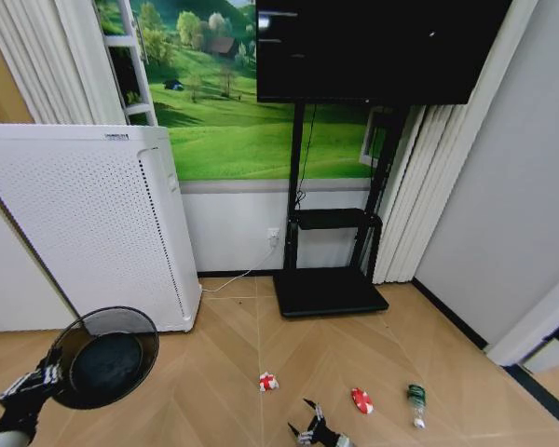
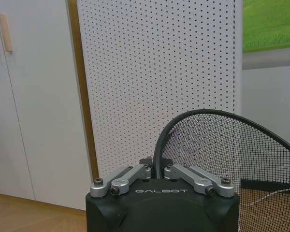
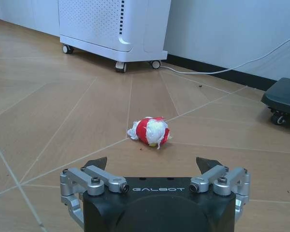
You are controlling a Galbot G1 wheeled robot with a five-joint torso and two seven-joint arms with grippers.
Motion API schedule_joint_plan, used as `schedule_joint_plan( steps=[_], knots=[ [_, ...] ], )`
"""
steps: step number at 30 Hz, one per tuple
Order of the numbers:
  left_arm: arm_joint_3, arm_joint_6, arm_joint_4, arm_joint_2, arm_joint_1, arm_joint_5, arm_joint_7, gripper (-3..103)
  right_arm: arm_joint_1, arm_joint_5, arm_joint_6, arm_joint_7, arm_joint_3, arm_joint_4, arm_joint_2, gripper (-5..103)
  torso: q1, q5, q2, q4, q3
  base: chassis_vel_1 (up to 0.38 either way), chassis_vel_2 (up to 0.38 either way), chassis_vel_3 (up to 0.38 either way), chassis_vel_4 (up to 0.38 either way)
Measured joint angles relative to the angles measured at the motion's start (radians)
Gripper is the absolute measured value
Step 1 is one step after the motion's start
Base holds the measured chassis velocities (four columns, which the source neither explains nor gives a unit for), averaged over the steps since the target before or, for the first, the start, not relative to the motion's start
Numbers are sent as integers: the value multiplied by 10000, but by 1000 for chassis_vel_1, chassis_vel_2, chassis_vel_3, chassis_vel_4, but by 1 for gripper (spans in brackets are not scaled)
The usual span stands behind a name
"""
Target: Pick up the trash bin and place the garbage on the floor into it.
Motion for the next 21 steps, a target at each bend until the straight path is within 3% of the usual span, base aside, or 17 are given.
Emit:
schedule_joint_plan(
  steps=[8, 14, 16, 21],
  knots=[
    [-241, 162, -274, 66, 126, -57, -74, 6, 28, 22, 3, -12, -106, 29, 79, 100, -1, 0, 0, 0, 0, 0, 0, 0, 0],
    [-262, 219, -330, 50, 133, 15, -135, 6, 113, 33, 3, -522, -49, 139, 154, 100, 0, 0, 0, -1, 0, 0, 0, 0, 0],
    [-214, 221, -359, -13, 130, 86, -143, 6, 249, 247, 4, -1066, 116, 138, 222, 100, 0, 0, 1, 0, 0, 0, 0, 0, 0],
    [-196, 222, -410, -53, 140, 115, -146, 6, 395, 615, -67, -1246, 122, 103, 234, 100, -1, 0, 1, 0, -1, -20, 32, 21, -20]
  ],
)
